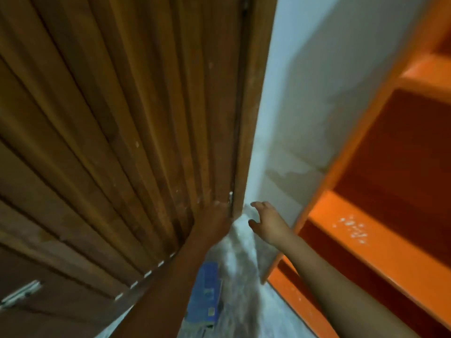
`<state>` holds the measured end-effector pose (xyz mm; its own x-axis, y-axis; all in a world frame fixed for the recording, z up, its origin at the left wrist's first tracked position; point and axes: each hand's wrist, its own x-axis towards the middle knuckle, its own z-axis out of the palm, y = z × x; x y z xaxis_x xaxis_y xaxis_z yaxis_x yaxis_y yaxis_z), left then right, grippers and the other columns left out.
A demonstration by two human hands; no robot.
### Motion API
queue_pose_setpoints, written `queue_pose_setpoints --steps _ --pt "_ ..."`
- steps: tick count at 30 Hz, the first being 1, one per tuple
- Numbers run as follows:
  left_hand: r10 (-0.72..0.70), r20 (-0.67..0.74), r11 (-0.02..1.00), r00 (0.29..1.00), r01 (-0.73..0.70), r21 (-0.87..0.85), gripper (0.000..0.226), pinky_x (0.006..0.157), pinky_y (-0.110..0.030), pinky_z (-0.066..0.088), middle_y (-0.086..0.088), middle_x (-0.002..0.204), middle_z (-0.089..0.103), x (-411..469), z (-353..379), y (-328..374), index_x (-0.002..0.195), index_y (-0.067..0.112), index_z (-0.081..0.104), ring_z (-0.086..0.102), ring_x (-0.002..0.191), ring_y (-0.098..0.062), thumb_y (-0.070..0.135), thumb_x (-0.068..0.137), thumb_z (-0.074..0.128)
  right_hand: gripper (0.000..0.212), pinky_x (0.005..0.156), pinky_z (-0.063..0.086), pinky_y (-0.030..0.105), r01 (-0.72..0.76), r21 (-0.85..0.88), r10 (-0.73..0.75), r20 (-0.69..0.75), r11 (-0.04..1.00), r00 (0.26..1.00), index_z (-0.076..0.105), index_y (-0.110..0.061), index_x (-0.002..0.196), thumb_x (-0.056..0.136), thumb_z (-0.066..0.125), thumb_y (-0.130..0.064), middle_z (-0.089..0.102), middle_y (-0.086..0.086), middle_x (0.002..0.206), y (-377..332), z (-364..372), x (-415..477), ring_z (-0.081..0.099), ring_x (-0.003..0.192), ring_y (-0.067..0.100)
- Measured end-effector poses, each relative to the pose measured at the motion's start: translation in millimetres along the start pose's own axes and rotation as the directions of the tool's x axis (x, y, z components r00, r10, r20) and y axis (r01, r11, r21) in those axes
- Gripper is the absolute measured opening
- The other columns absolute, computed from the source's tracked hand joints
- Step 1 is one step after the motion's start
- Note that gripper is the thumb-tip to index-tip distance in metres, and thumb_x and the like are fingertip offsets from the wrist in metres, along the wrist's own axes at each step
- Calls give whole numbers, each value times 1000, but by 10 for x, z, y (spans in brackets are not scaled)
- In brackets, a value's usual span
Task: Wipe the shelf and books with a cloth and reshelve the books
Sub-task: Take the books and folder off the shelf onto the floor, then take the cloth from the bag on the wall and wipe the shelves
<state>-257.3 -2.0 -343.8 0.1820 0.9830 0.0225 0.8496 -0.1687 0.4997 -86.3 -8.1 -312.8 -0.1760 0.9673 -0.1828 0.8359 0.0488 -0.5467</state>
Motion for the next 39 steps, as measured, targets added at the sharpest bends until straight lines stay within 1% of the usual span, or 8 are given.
queue_pose_setpoints --steps 3,9,15,19,24,30,36,39 --pt "99 27 993 995 -101 54 45 99 -34 39 -8 129 52 80 -278 428 130 11 49 48 119 -27 35 92 47 53 104 31 28 -113 -13 111 -94 994 989 36 -8 140 91 53 -21 39 14 139 25 -374 -377 37 130 29" --pt "392 86 920 916 -393 -9 50 105 -38 34 -10 136 46 -119 -486 1234 136 8 42 41 127 -28 33 94 51 50 102 29 27 -310 64 314 -310 949 897 41 -7 137 90 55 -19 44 16 134 46 -745 -1329 39 129 29" --pt "596 101 802 797 -583 -132 49 106 -39 32 -11 135 47 -528 -413 2134 135 8 44 40 128 -30 30 93 54 49 102 32 29 -443 149 457 -468 884 756 41 -10 136 91 56 -22 41 13 139 163 -1004 -2323 38 131 26" --pt "705 163 709 690 -688 -155 46 105 -38 34 -7 135 47 -947 -228 2792 134 11 44 40 127 -26 33 94 51 48 96 36 30 -521 193 531 -551 832 644 42 -10 135 91 56 -23 43 11 136 344 -1188 -3052 42 125 26" --pt "801 220 595 556 -778 -200 42 104 -38 35 -4 134 47 -1407 109 3658 130 13 47 40 127 -24 35 94 49 49 99 38 33 -600 281 621 -612 749 489 44 -8 133 88 58 -22 45 13 131 724 -1421 -3942 44 124 29" --pt "894 253 440 370 -831 -340 41 105 -35 35 -3 132 50 -2015 719 4829 129 12 49 43 125 -21 35 94 49 45 102 37 33 -628 397 686 -653 670 319 47 -10 131 89 56 -23 47 9 133 1486 -1783 -4933 42 126 22" --pt "917 274 384 289 -824 -417 40 106 -27 31 4 135 46 -2328 1283 6247 131 17 46 38 129 -14 33 95 49 45 102 36 31 -639 454 710 -671 621 213 45 -11 133 90 55 -21 45 7 136 2464 -2541 -5818 44 125 20" --pt "931 223 362 289 -809 -464 39 104 -24 30 8 135 43 -2354 1377 6972 130 20 45 33 131 -8 38 95 48 41 100 36 30 -623 464 691 -701 630 176 47 -14 131 92 53 -28 47 4 132 2866 -2990 -6191 45 122 18"
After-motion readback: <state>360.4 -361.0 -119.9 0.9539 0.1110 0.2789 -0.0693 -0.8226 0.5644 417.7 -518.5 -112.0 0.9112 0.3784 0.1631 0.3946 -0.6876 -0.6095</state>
